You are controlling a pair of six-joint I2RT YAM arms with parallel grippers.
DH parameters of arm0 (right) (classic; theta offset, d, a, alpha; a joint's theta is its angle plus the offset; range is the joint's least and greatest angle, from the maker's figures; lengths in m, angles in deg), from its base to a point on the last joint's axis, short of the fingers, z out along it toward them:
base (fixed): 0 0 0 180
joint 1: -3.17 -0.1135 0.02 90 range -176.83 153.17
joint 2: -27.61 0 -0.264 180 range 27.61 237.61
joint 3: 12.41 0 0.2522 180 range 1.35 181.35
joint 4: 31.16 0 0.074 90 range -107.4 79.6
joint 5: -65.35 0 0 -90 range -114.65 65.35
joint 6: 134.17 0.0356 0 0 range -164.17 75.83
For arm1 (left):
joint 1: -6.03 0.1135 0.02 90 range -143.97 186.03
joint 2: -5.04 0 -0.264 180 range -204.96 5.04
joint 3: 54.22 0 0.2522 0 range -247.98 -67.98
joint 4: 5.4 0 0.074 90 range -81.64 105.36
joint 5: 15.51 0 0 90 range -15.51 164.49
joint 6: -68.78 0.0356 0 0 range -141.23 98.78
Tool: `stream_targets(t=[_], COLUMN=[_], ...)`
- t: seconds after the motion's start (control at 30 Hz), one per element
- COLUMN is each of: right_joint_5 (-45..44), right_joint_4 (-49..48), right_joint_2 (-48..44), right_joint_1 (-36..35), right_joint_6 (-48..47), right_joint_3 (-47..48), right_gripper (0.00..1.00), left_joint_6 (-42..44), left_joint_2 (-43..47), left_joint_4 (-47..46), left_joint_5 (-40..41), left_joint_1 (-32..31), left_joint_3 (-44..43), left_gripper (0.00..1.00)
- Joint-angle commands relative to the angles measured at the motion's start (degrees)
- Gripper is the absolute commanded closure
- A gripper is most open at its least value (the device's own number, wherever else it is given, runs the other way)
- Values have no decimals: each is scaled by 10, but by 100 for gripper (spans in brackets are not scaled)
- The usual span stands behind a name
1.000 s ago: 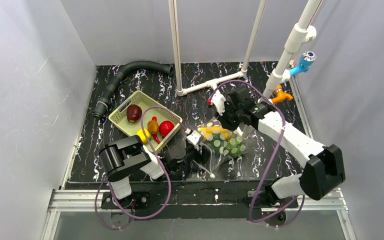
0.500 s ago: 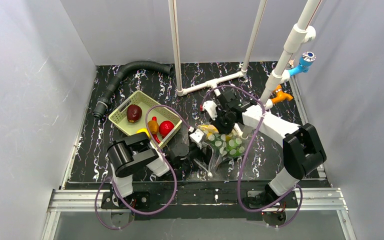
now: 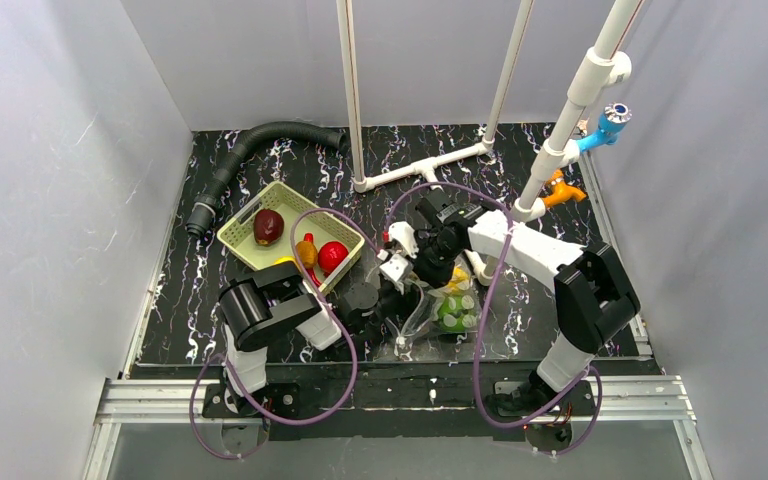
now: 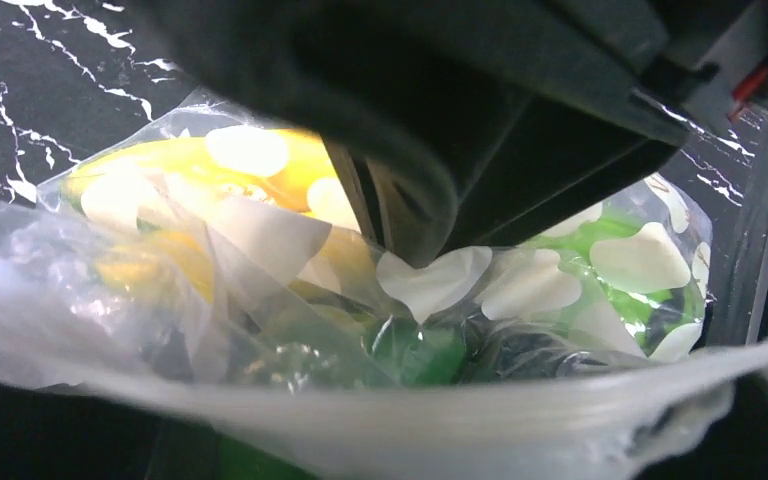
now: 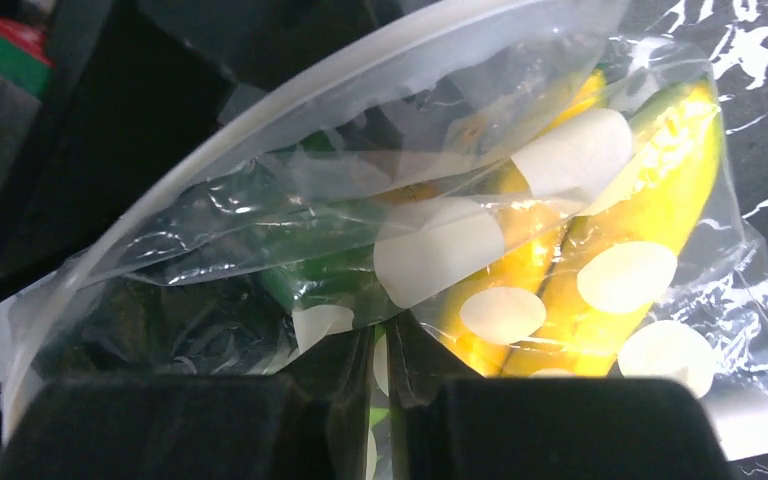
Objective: Open the zip-top bag and remove the fake food
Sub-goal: Pick up the fake vegetable from the zipper food storage bag.
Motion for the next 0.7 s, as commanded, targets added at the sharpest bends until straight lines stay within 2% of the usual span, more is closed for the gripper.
stream_targets(t=[0.0, 0.2, 0.43, 0.67], right_joint_5=[-10, 24, 89, 159], right_joint_4=[-5, -7, 8, 18], right_joint_2=[-26, -80, -149, -208], right_joint_1=[15, 36, 53, 60], right_joint_6=[21, 9, -18, -62], right_joint_3=[25, 5, -10, -50], right_gripper=[85, 79, 51, 25], left_joint_6=[3, 7, -9, -50], left_joint_2=[20, 90, 249, 322], left_joint_4=[2, 57, 272, 376], left_joint_5=[21, 17, -3, -38], left_joint_1=[4, 4, 4, 6], left_joint_3=[14, 46, 34, 50], left_gripper=[71, 100, 100, 100])
